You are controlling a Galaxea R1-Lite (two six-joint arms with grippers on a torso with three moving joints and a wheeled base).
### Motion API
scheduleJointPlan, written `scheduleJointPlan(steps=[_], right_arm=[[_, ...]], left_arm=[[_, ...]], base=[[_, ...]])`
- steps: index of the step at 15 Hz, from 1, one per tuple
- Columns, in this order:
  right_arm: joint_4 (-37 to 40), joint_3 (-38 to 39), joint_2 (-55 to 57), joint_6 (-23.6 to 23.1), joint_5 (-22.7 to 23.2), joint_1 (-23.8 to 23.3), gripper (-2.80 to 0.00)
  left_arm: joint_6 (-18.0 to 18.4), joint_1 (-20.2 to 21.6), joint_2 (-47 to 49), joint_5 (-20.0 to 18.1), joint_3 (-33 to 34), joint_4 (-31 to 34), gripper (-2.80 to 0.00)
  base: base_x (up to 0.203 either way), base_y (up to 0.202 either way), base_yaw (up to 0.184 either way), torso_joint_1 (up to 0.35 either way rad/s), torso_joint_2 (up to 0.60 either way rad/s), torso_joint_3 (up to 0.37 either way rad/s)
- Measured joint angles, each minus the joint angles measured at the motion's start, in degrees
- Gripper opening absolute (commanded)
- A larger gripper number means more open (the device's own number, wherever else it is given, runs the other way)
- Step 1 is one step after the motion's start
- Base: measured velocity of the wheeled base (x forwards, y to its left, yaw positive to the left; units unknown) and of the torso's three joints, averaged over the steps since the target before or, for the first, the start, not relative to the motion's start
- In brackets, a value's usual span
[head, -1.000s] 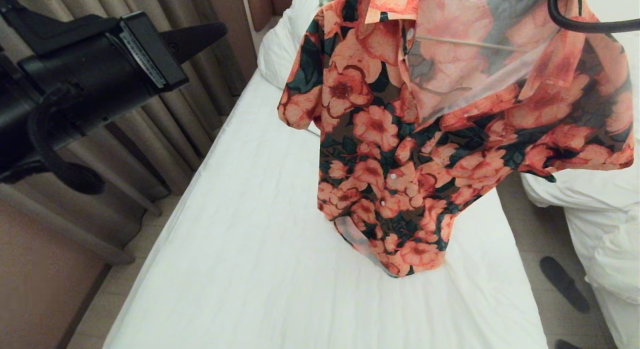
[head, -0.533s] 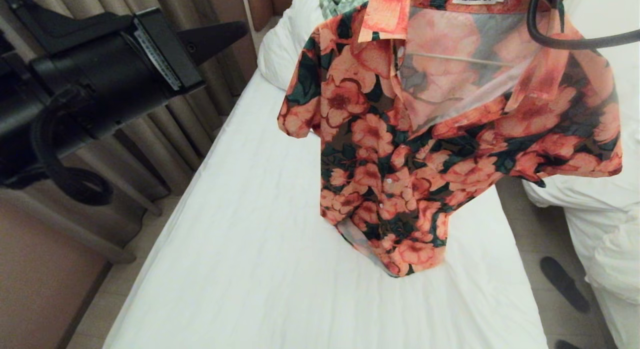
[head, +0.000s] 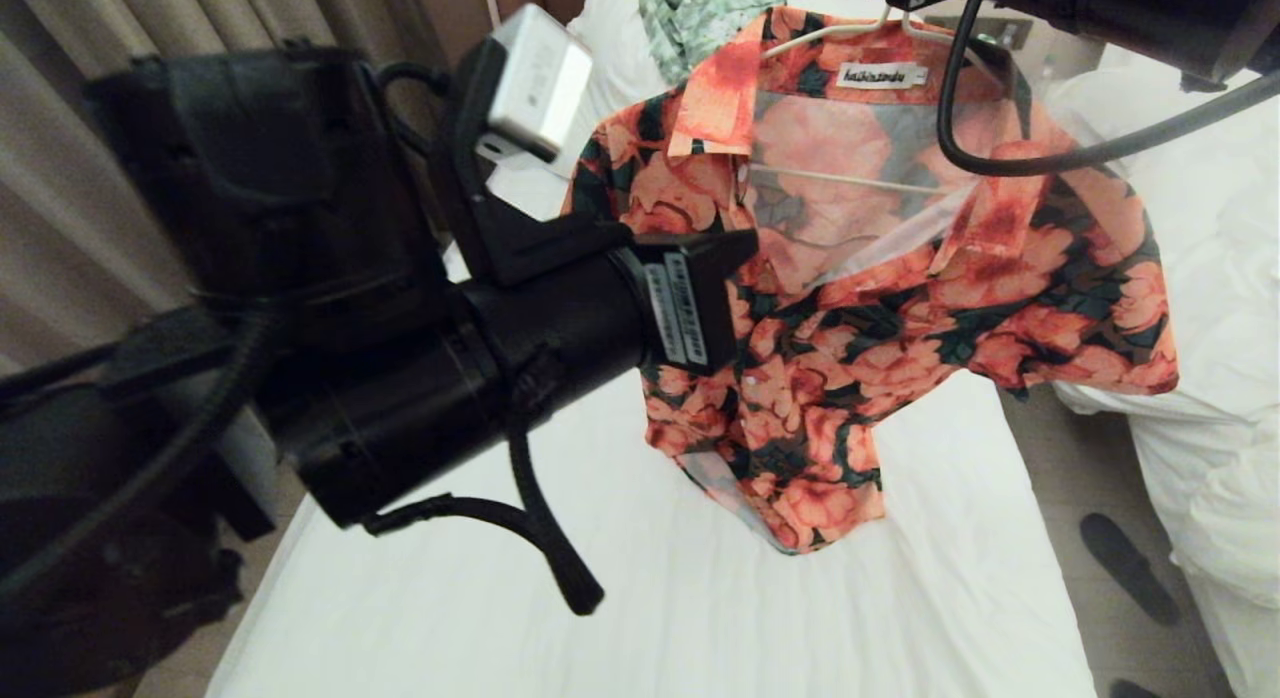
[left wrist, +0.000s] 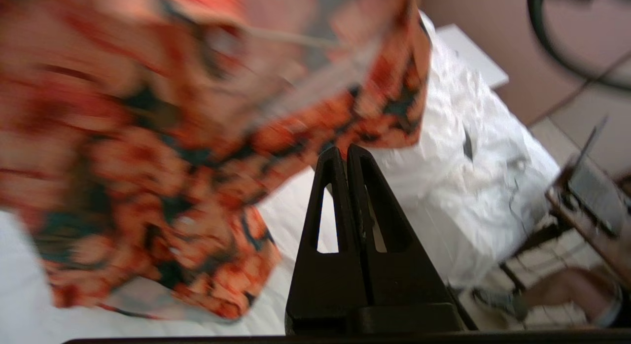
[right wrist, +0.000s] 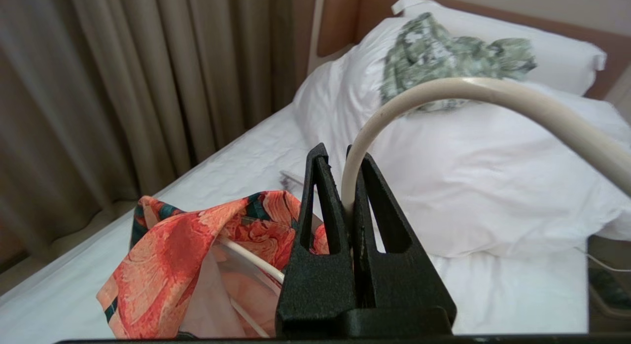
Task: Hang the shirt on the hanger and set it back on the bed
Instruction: Take the clothes hanger out of the clothes
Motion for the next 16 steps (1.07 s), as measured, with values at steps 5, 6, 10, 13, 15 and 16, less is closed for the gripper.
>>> scheduleJointPlan(steps=[5, 6, 10, 13, 15, 16], right_arm=[[0.0, 2.9, 0.3, 0.1, -2.1, 2.6, -2.80], [-0.1, 3.1, 0.3, 0.1, -2.7, 2.8, -2.80], [-0.1, 3.1, 0.3, 0.1, -2.8, 2.9, -2.80], [-0.1, 3.1, 0.1, 0.1, -2.8, 3.5, -2.80], [-0.1, 3.7, 0.0, 0.1, -2.8, 4.4, -2.80], [-0.1, 4.3, -0.3, 0.2, -2.8, 4.5, -2.80]], left_arm=[[1.5, -1.3, 8.5, 8.4, -2.4, -5.9, 0.00], [1.8, -1.1, 9.6, 10.2, -3.3, -5.9, 0.00], [3.0, -0.5, 11.8, 13.8, -5.6, -5.6, 0.00], [3.1, 0.1, 12.6, 14.1, -6.3, -5.5, 0.00], [3.1, 1.1, 13.3, 14.6, -7.3, -5.8, 0.00], [3.1, 2.1, 13.8, 15.1, -8.1, -5.9, 0.00]], base=[[0.000, 0.000, 0.000, 0.000, 0.00, 0.000], [0.000, 0.000, 0.000, 0.000, 0.00, 0.000], [0.000, 0.000, 0.000, 0.000, 0.00, 0.000], [0.000, 0.000, 0.000, 0.000, 0.00, 0.000], [0.000, 0.000, 0.000, 0.000, 0.00, 0.000], [0.000, 0.000, 0.000, 0.000, 0.00, 0.000]])
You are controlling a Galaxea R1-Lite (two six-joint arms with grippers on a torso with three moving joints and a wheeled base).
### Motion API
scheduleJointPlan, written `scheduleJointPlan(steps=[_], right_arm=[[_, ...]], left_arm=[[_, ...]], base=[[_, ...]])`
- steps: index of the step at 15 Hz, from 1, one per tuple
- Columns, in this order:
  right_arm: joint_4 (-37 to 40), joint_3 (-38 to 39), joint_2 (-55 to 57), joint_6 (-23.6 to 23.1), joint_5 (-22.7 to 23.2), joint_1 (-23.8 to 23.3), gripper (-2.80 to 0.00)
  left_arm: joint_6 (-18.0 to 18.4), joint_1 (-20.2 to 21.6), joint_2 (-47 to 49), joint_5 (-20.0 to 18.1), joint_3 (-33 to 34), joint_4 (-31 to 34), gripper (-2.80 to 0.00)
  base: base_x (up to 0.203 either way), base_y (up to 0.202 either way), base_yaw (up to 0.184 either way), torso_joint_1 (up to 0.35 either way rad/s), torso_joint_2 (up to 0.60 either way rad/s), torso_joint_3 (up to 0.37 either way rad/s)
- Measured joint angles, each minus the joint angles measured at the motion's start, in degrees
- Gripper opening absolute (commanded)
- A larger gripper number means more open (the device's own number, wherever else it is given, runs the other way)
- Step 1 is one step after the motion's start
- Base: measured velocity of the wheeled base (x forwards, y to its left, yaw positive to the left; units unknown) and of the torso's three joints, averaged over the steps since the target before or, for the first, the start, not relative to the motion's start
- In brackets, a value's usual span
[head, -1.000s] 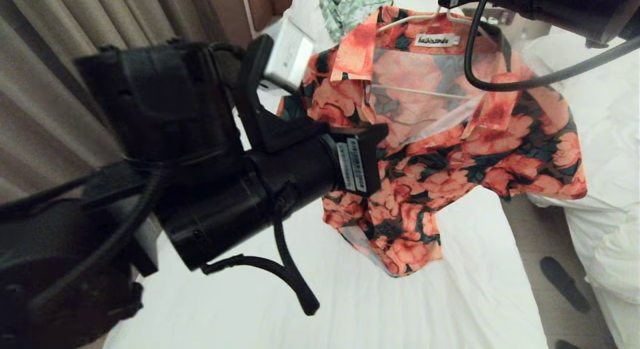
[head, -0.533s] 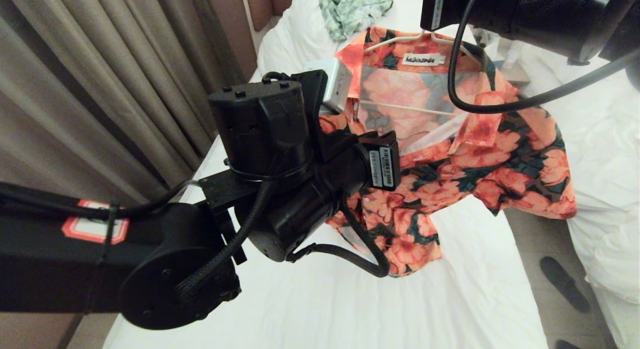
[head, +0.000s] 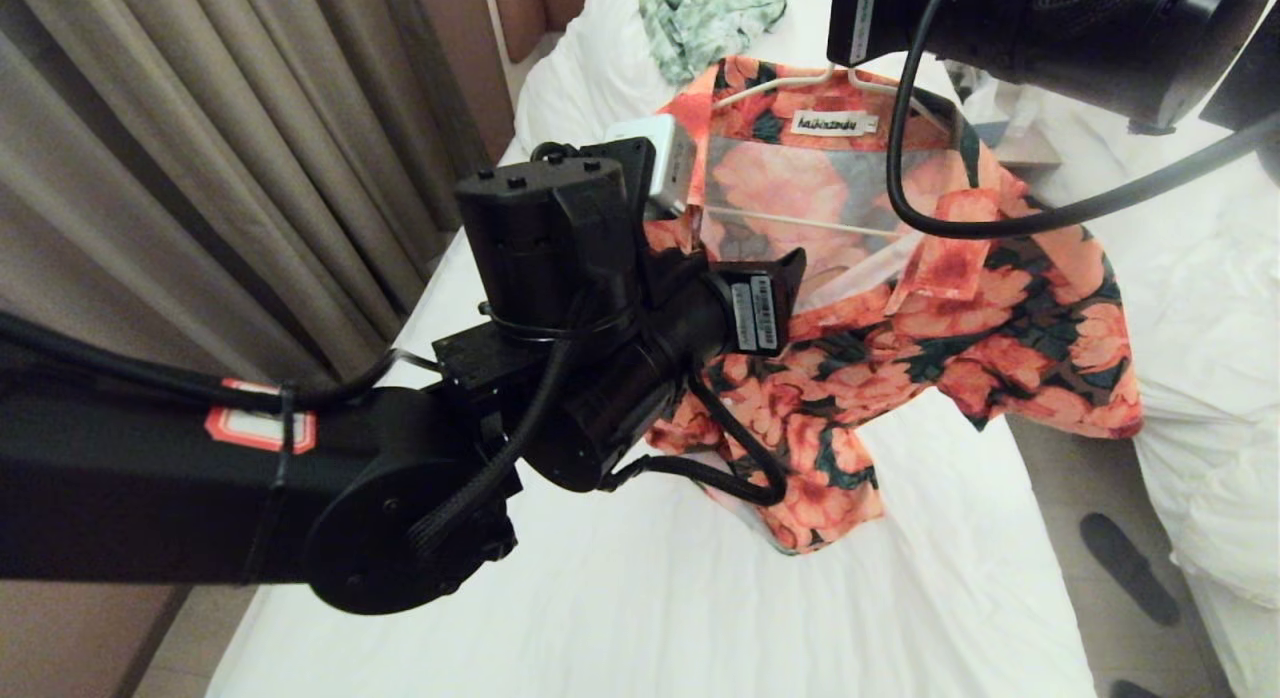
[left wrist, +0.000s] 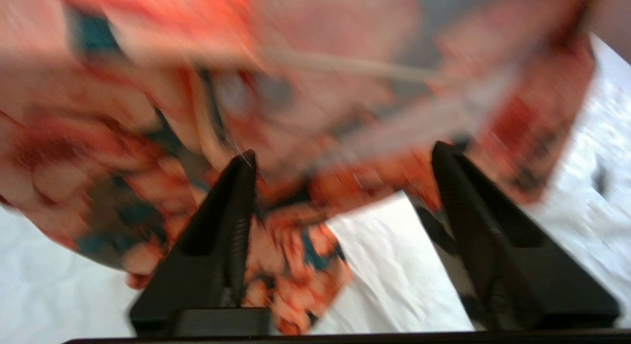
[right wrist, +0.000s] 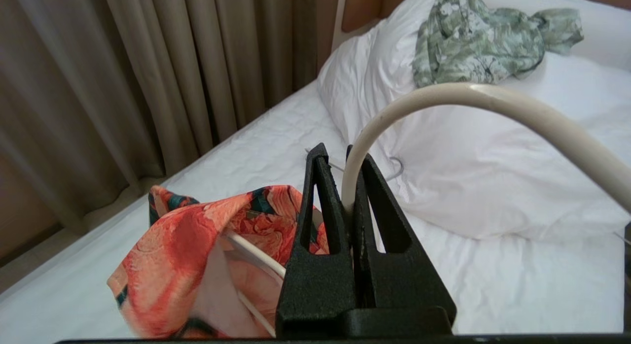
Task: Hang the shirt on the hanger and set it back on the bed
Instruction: Take the clothes hanger out of the clothes
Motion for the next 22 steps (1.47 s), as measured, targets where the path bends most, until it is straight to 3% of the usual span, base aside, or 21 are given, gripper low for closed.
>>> scheduleJointPlan(steps=[4, 10, 18, 19, 22], right_arm=[[0.0, 2.0, -0.9, 0.0, 0.0, 0.5, -2.80], [0.1, -1.6, -0.2, 0.0, 0.2, -1.3, -2.80], [0.0, 3.8, -2.1, 2.1, 0.1, 1.0, -2.80], [0.0, 3.9, -2.1, 2.2, 0.0, 1.0, -2.80], [0.0, 4.0, -2.2, 2.2, 0.0, 1.1, -2.80]], left_arm=[[0.0, 3.7, 1.1, 0.4, -2.1, 0.0, 0.00], [4.3, 1.2, 0.1, 0.3, 1.2, -0.1, 0.00], [5.2, 6.2, -0.1, 0.7, -0.8, -4.4, 0.00], [5.3, 6.5, -0.2, 0.7, -0.8, -4.4, -2.80], [6.6, 6.6, -0.2, 0.6, 0.0, -5.6, -2.80]], base=[[0.000, 0.000, 0.000, 0.000, 0.00, 0.000], [0.000, 0.000, 0.000, 0.000, 0.00, 0.000], [0.000, 0.000, 0.000, 0.000, 0.00, 0.000], [0.000, 0.000, 0.000, 0.000, 0.00, 0.000], [0.000, 0.000, 0.000, 0.000, 0.00, 0.000]])
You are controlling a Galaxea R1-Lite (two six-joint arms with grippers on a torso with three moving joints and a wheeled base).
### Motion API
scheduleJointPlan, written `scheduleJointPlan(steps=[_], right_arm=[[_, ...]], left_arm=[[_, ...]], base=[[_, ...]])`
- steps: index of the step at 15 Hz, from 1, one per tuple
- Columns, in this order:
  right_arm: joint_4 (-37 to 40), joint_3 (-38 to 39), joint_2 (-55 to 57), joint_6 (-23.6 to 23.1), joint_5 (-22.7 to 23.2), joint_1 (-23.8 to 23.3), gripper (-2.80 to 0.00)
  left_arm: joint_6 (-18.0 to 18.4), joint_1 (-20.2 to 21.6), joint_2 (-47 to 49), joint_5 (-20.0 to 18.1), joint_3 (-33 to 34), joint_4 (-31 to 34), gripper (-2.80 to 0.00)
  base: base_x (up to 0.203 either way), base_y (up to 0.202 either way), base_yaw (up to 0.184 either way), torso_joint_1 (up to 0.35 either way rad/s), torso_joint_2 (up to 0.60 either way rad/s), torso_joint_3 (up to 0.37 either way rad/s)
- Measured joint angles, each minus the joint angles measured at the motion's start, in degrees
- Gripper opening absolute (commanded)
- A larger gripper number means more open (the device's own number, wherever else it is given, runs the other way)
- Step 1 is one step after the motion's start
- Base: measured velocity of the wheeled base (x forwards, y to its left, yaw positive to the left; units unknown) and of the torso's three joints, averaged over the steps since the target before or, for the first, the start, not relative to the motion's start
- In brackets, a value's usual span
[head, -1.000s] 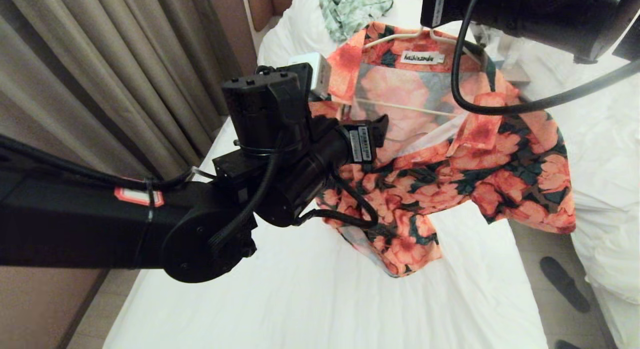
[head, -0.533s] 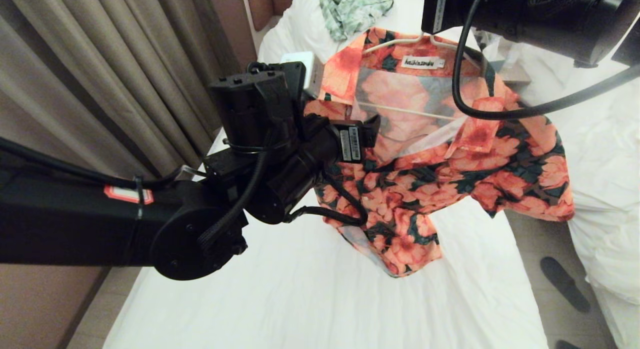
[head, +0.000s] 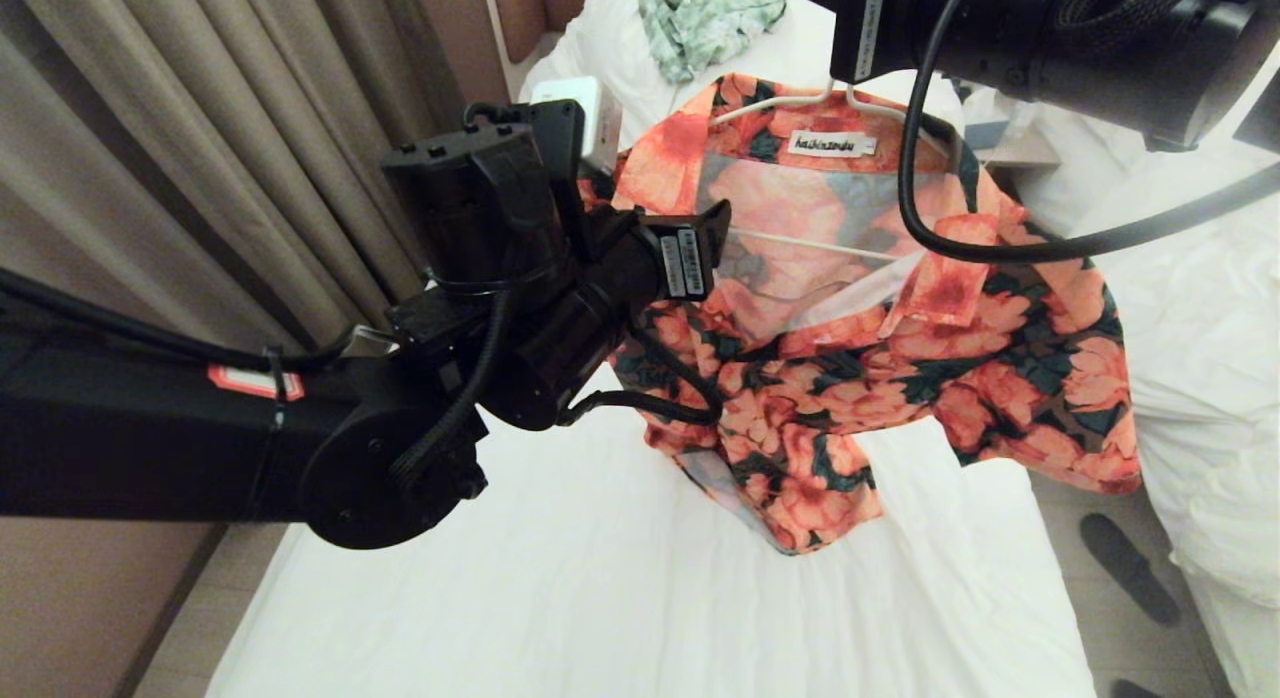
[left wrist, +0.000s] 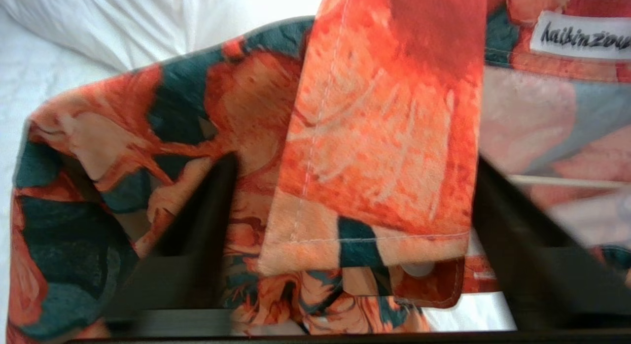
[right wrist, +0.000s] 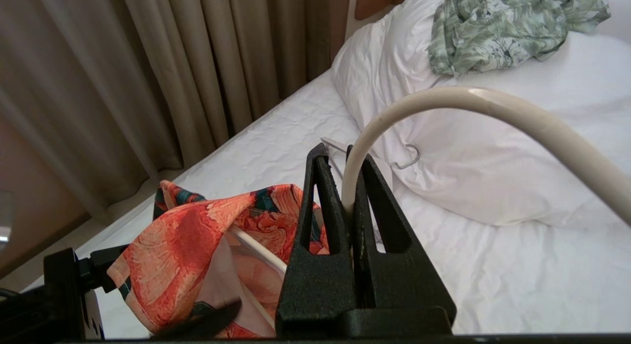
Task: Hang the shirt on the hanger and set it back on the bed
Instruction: Take the clothes hanger out of the clothes
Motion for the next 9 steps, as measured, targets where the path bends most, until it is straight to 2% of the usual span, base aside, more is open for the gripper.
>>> scheduleJointPlan(steps=[6, 9], right_arm=[[0.0, 0.7, -0.1, 0.1, 0.0, -0.1, -2.80], [0.0, 0.5, -0.2, -0.1, -0.1, -1.0, -2.80]], left_arm=[[0.1, 0.3, 0.0, -0.1, 0.1, -1.2, -2.80], [1.4, 4.6, -0.7, -1.0, -0.3, -0.7, -2.80]], base=[[0.000, 0.000, 0.000, 0.000, 0.00, 0.000], [0.000, 0.000, 0.000, 0.000, 0.00, 0.000]])
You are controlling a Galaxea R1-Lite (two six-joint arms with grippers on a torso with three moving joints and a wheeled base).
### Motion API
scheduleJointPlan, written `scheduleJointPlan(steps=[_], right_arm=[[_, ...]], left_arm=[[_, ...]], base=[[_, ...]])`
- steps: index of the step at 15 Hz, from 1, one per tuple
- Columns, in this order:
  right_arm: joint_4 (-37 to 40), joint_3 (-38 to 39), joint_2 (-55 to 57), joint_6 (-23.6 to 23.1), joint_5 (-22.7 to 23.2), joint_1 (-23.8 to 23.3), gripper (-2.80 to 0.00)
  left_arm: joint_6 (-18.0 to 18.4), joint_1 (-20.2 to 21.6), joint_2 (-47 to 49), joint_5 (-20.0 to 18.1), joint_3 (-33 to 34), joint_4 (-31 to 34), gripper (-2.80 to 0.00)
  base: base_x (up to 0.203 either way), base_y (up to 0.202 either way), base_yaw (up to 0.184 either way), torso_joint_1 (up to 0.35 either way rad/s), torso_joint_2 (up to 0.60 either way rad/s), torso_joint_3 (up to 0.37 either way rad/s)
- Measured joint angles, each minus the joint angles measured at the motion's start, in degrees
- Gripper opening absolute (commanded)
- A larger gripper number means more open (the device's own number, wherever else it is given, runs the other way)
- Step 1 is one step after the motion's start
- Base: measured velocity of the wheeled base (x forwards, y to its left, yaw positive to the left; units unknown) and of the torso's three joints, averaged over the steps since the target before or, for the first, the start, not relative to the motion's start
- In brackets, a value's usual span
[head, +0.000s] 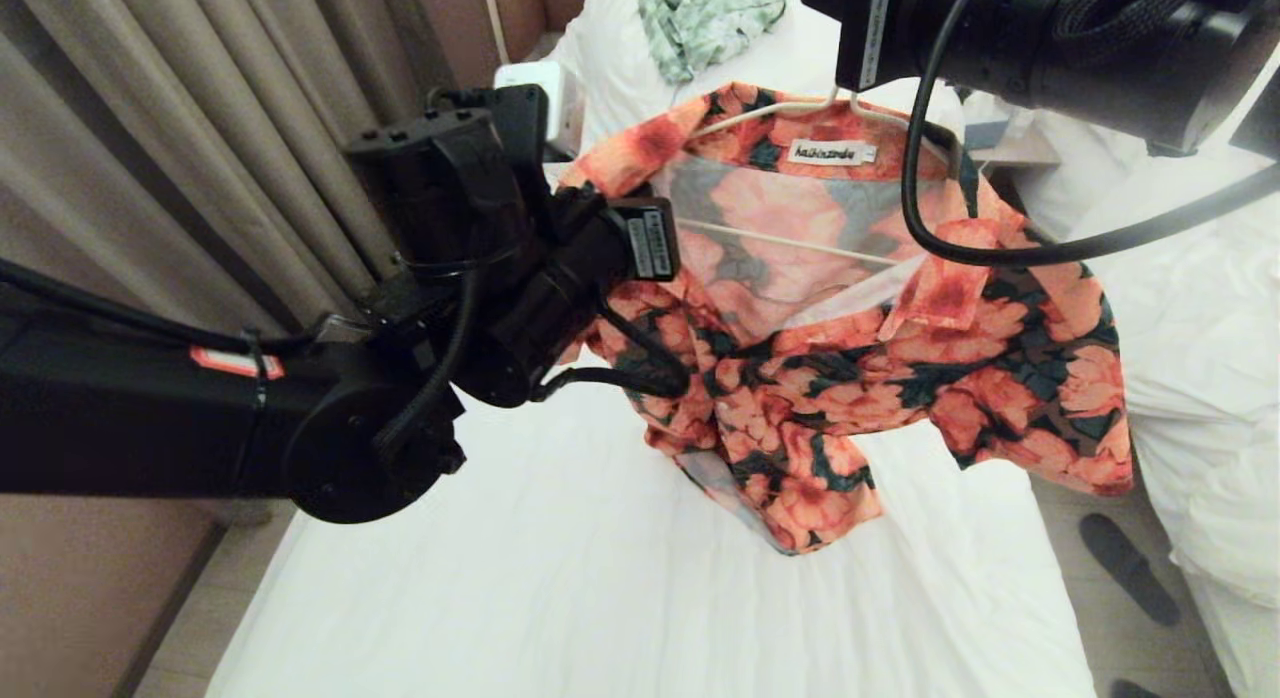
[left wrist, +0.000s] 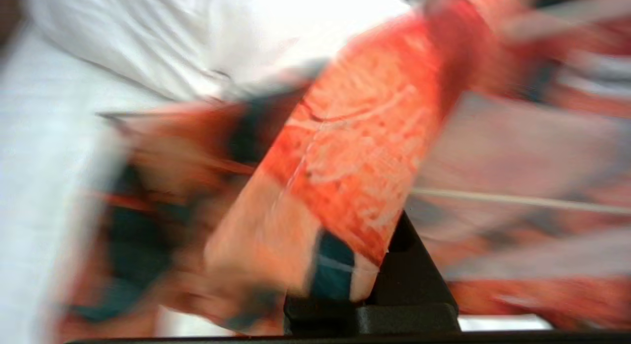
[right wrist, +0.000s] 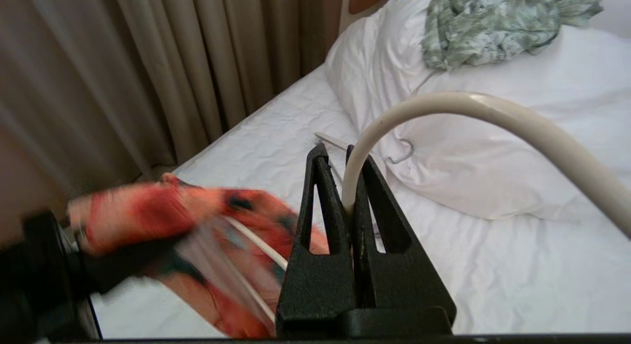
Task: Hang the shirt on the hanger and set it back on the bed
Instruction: Take the clothes hanger out of the clothes
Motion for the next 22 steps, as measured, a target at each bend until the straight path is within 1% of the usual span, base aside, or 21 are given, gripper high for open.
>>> scheduleJointPlan(steps=[3, 4, 6, 7, 9, 12, 14, 15, 16, 22], right_arm=[[-0.1, -0.3, 0.0, -0.1, 0.0, -1.6, -2.80], [-0.1, -0.3, 0.0, -0.1, 0.1, -2.2, -2.80], [-0.1, -0.2, 0.1, 0.0, 0.2, -3.2, -2.80], [-0.1, -0.1, 0.3, 0.0, 0.2, -3.3, -2.80], [-0.1, -0.1, 0.7, -0.1, 0.2, -3.5, -2.80], [-0.1, 0.0, 1.4, -0.2, 0.1, -3.5, -2.80], [-0.4, 0.1, 1.8, -0.2, 0.1, -3.6, -2.80], [-0.4, 0.2, 2.0, -0.2, 0.0, -3.6, -2.80], [-0.4, 0.3, 2.1, -0.2, 0.0, -3.6, -2.80], [-0.4, 0.3, 2.9, -0.3, 0.0, -3.6, -2.80]], left_arm=[[0.4, 7.7, -2.0, -6.1, 0.3, 1.3, -2.80], [0.4, 9.9, -2.8, -8.1, 0.5, 3.5, -2.80], [0.2, 12.7, -4.3, -11.2, 0.7, 9.1, -2.80], [-0.1, 13.4, -4.6, -12.9, 0.7, 11.0, -2.80], [-0.4, 14.2, -4.3, -15.6, 0.7, 12.8, -2.80], [-1.8, 14.9, -3.3, -16.0, -0.1, 13.0, -2.80], [-1.9, 15.2, -3.0, -16.0, -0.3, 12.9, -2.80], [-1.8, 15.5, -2.8, -16.0, -0.4, 12.9, -0.09], [-1.8, 15.7, -2.6, -16.0, -0.4, 12.9, 0.00], [-1.9, 16.0, -2.5, -16.0, -0.6, 12.7, 0.00]], base=[[0.000, 0.000, 0.000, 0.000, 0.00, 0.000], [0.000, 0.000, 0.000, 0.000, 0.00, 0.000], [0.000, 0.000, 0.000, 0.000, 0.00, 0.000], [0.000, 0.000, 0.000, 0.000, 0.00, 0.000], [0.000, 0.000, 0.000, 0.000, 0.00, 0.000], [0.000, 0.000, 0.000, 0.000, 0.00, 0.000], [0.000, 0.000, 0.000, 0.000, 0.00, 0.000], [0.000, 0.000, 0.000, 0.000, 0.00, 0.000], [0.000, 0.000, 0.000, 0.000, 0.00, 0.000], [0.000, 0.000, 0.000, 0.000, 0.00, 0.000]])
